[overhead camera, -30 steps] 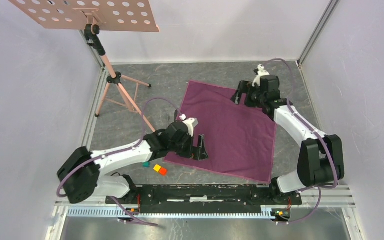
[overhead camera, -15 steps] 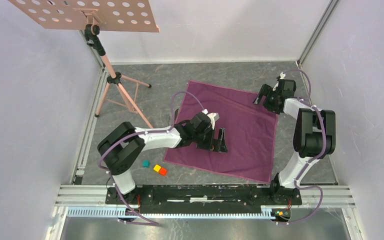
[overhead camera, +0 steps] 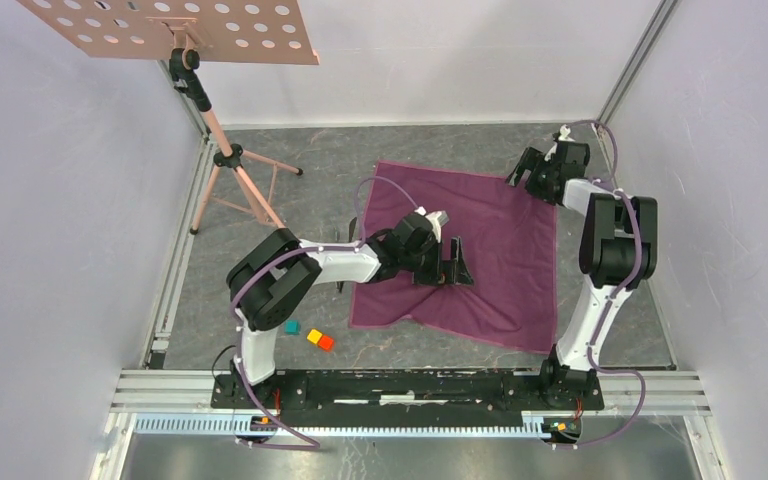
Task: Fold the napkin into a case and place the utensils inside
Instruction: Smooth out the napkin at the center of the board.
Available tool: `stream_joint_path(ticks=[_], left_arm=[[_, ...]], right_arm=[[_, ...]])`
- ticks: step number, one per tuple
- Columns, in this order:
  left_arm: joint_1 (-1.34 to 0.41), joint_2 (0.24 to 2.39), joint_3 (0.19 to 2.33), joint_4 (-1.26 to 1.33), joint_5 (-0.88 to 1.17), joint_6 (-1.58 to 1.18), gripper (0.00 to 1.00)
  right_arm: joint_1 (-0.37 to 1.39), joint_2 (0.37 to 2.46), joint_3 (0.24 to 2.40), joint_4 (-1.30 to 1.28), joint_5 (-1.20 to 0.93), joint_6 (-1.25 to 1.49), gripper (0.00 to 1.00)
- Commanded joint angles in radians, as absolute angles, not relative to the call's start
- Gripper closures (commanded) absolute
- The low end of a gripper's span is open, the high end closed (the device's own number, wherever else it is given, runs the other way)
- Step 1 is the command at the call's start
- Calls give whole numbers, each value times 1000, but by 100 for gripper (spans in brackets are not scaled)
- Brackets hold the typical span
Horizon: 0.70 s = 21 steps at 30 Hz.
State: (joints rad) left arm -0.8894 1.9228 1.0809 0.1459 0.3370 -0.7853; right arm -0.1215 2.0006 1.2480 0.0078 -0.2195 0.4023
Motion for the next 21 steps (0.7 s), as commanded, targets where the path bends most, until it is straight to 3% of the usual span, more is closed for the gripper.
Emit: stream_joint_path(ticks=[1, 15, 21], left_arm=[[-864, 1993, 1140, 141, 351, -818, 0], [-854, 1901, 1170, 15, 347, -721, 0], [-850, 1804, 1128, 29, 488, -719, 0]], right_arm=[[-128, 2102, 1377, 24, -236, 379, 8], [-119, 2356, 1860, -130, -339, 175, 8], [-78, 2212, 1907, -323, -195, 210, 8]])
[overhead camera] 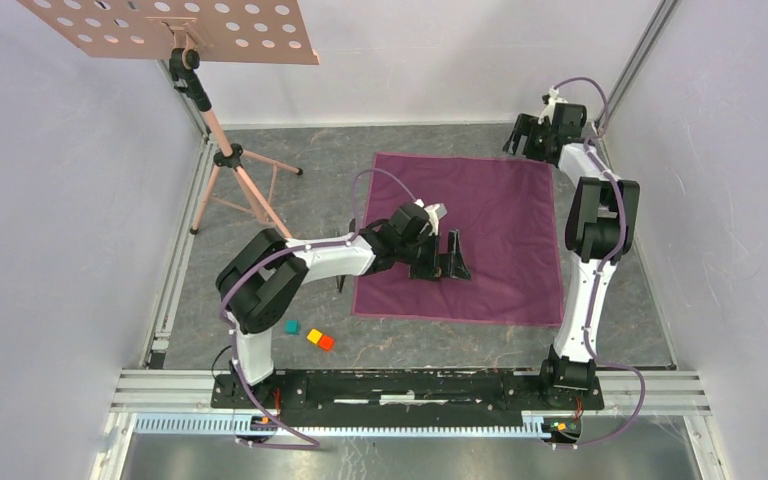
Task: Fold the napkin into a case and place the utensils inside
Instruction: Smooth out the napkin at the center of the board.
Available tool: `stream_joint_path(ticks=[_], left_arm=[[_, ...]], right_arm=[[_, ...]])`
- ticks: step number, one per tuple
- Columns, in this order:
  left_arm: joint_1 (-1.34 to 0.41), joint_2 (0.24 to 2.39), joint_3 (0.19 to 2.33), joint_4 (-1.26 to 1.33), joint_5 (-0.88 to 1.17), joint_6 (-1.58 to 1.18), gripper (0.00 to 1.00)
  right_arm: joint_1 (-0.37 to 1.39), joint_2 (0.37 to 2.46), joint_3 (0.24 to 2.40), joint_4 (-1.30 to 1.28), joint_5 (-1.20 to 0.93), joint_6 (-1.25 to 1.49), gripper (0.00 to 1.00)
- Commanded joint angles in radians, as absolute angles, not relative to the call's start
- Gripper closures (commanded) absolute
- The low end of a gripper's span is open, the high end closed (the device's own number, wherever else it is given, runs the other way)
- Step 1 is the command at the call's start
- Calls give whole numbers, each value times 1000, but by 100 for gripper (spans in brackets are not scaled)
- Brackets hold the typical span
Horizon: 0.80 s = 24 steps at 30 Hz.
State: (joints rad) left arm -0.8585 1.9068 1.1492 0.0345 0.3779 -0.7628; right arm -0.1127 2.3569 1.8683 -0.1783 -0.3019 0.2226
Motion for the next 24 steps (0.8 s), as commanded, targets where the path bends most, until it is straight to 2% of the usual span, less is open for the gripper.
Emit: stream_joint_path(ticks=[1, 4, 12, 15, 18, 20, 24], left_arm=[[-850, 1791, 1109, 34, 495, -725, 0], [-850, 1711, 1025, 82, 513, -752, 0], [-851, 1362, 825, 54, 507, -715, 0], [-851, 1242, 810, -24, 513, -670, 0], [-849, 1163, 810, -90, 543, -628, 0], [-849, 1125, 813, -123, 561, -607, 0], [-850, 1062, 821, -148, 623, -601, 0]], right_arm=[[-58, 2162, 1881, -358, -142, 215, 8], [-8, 1952, 1661, -394, -30, 281, 7], [61, 1341, 977, -401, -13, 423, 8], [47, 1135, 821, -488, 57, 481, 9], [16, 960, 707, -608, 167, 549, 16], [30, 946, 697, -757, 297, 607, 22], [18, 983, 625, -838, 325, 667, 34]])
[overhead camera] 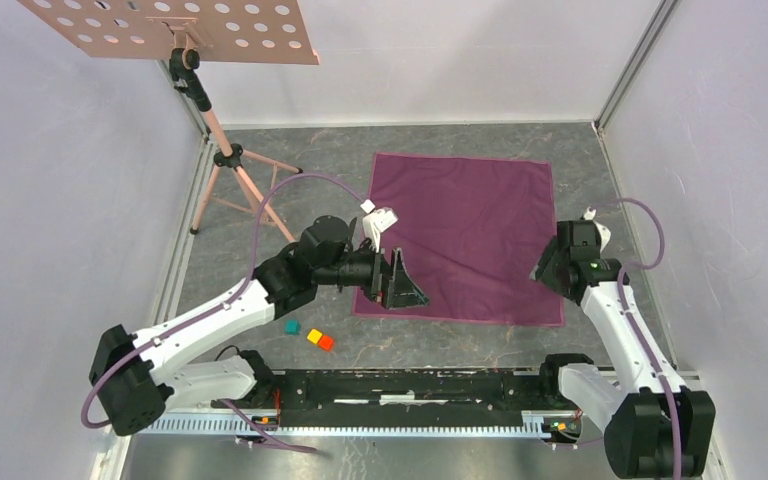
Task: Fold the napkin into a case and place the utensils inside
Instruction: Smooth out the napkin at the center of the board, then pick up the flattened napkin from the center of the board.
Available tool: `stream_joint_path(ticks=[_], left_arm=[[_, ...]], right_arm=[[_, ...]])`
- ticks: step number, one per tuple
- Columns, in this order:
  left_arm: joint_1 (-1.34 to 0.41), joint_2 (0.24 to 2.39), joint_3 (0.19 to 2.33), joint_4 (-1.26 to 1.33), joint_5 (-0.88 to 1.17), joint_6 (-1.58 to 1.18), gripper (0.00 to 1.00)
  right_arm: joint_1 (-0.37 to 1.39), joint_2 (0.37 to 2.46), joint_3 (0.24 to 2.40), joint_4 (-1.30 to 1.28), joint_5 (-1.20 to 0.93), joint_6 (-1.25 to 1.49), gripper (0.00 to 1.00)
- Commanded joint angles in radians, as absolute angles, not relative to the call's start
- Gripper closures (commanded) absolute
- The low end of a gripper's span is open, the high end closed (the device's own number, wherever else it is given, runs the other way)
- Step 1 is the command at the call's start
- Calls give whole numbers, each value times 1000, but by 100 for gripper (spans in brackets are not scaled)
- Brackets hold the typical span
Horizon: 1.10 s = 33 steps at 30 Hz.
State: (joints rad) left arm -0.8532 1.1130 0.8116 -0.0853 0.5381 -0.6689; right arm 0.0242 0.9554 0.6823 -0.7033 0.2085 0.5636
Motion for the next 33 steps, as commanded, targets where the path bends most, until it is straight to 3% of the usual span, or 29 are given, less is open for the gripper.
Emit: stream_joint_path(ticks=[1, 10, 22, 33], left_arm=[[-850, 1053, 826, -158, 635, -599, 0], [-850, 991, 880, -322, 576, -457, 0], [-857, 991, 888, -367, 525, -422, 0], [-880, 997, 888, -371, 520, -418, 0]], right_arm=[[8, 982, 607, -826, 310, 663, 39], [-39, 980, 604, -854, 412, 695, 59], [-41, 1012, 501, -772, 295, 778, 61], [-41, 970, 561, -799, 319, 780, 62]])
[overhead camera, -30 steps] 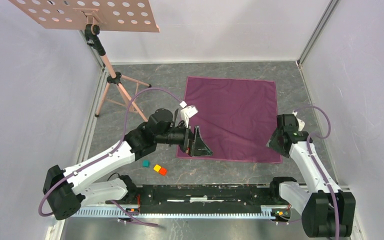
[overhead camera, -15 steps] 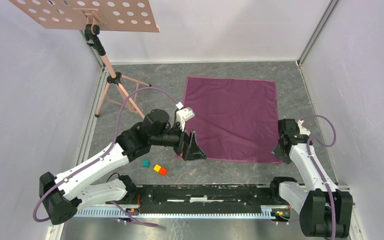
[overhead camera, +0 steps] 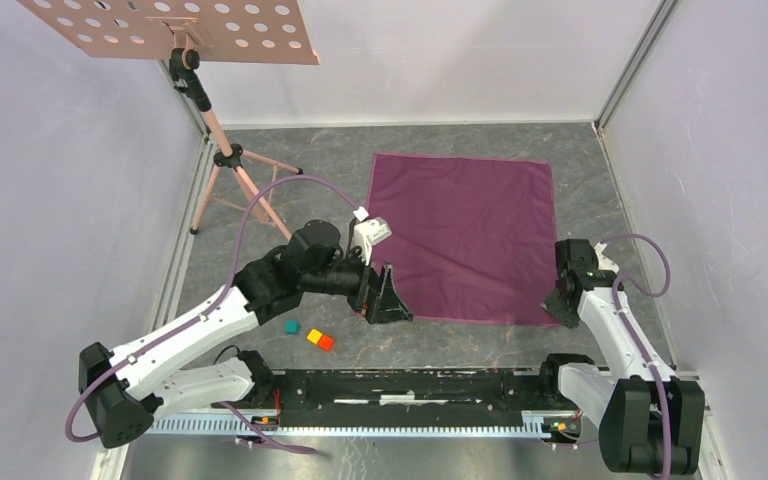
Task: Fold the napkin into a case and place the utensils inside
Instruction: Pick up the flattened napkin from the center of the board.
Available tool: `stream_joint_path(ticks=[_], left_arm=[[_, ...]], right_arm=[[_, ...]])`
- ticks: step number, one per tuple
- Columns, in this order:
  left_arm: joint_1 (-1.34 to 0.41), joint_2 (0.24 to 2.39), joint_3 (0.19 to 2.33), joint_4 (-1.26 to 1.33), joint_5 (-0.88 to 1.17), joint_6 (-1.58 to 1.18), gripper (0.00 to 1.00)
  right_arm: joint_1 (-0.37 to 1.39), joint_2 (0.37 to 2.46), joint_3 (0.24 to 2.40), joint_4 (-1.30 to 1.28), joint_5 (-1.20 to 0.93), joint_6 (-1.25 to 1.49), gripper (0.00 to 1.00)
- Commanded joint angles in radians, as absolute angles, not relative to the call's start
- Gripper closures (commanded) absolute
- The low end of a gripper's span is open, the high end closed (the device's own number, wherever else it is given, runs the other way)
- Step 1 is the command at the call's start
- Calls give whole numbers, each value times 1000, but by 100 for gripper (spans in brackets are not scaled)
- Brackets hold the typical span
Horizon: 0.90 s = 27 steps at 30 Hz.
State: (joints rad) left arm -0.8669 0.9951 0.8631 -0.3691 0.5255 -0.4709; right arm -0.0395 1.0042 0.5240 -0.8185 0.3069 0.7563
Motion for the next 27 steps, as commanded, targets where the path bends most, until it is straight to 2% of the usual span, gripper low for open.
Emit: stream_joint_path(ticks=[1, 9, 18, 27], left_arm=[[-881, 995, 889, -371, 520, -417, 0], [-885, 990, 888, -388, 507, -405, 0], [-885, 994, 891, -395, 498, -400, 0], [-885, 996, 893, -399, 492, -400, 0]], right_arm=[[-41, 972, 557, -792, 322, 782, 62], [-41, 1021, 515, -748, 352, 787, 61], [-41, 999, 476, -742, 383, 803, 52], [-43, 1021, 448, -690, 367, 796, 50]])
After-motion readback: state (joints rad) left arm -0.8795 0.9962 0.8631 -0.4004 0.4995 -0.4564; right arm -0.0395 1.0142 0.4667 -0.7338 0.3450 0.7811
